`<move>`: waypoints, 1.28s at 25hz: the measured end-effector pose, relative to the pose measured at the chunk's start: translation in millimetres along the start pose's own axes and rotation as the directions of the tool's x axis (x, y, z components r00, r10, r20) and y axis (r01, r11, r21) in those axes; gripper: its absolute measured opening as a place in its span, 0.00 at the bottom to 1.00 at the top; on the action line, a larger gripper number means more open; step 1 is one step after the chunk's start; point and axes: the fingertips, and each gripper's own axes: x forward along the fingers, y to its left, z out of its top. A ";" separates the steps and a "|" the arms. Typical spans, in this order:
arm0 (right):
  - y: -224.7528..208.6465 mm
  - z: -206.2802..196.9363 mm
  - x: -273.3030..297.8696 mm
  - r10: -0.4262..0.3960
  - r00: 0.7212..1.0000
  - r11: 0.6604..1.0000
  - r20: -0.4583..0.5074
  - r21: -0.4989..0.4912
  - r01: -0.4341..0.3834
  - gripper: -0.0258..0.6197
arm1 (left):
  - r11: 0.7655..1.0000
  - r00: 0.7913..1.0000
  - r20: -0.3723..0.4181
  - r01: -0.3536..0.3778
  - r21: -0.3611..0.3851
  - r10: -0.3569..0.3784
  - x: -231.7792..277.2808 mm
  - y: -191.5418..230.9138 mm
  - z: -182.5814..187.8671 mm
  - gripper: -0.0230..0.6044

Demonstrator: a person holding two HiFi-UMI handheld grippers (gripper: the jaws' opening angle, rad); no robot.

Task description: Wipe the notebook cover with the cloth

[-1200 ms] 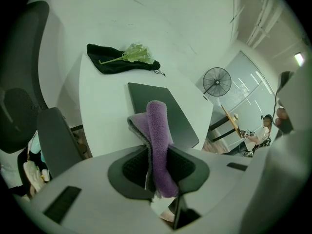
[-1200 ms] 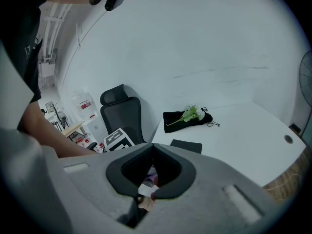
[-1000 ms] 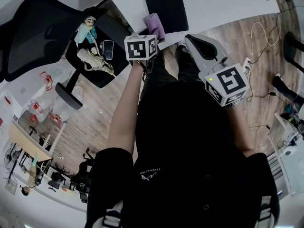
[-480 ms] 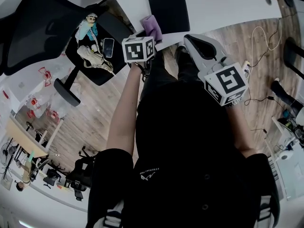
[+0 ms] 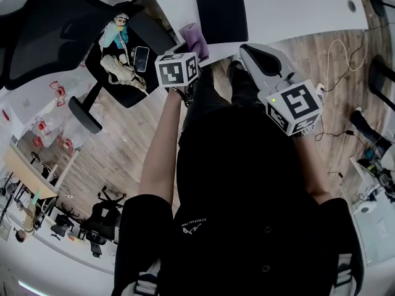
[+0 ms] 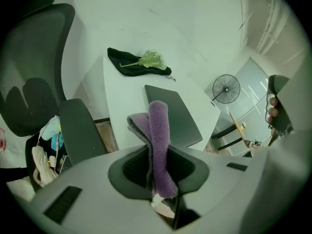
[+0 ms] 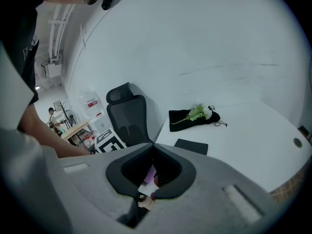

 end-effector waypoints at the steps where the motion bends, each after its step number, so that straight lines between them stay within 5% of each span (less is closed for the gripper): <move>1: -0.6 -1.0 0.5 0.002 1.000 1.000 -0.002 0.001 -0.002 0.05 | 1.000 1.000 0.007 0.003 0.004 -0.003 -3.1 -2.3 0.4 0.17; 16: -17.4 -18.2 -4.3 0.005 0.999 0.999 -0.035 0.045 -0.003 0.05 | 0.996 0.978 0.193 0.067 0.058 -0.077 -77.0 -65.1 18.5 0.17; 32: -22.1 13.1 -28.0 -0.001 0.997 1.000 0.076 0.024 -0.001 0.05 | 0.989 0.897 0.434 0.022 0.148 -0.085 -135.8 -113.2 83.5 0.17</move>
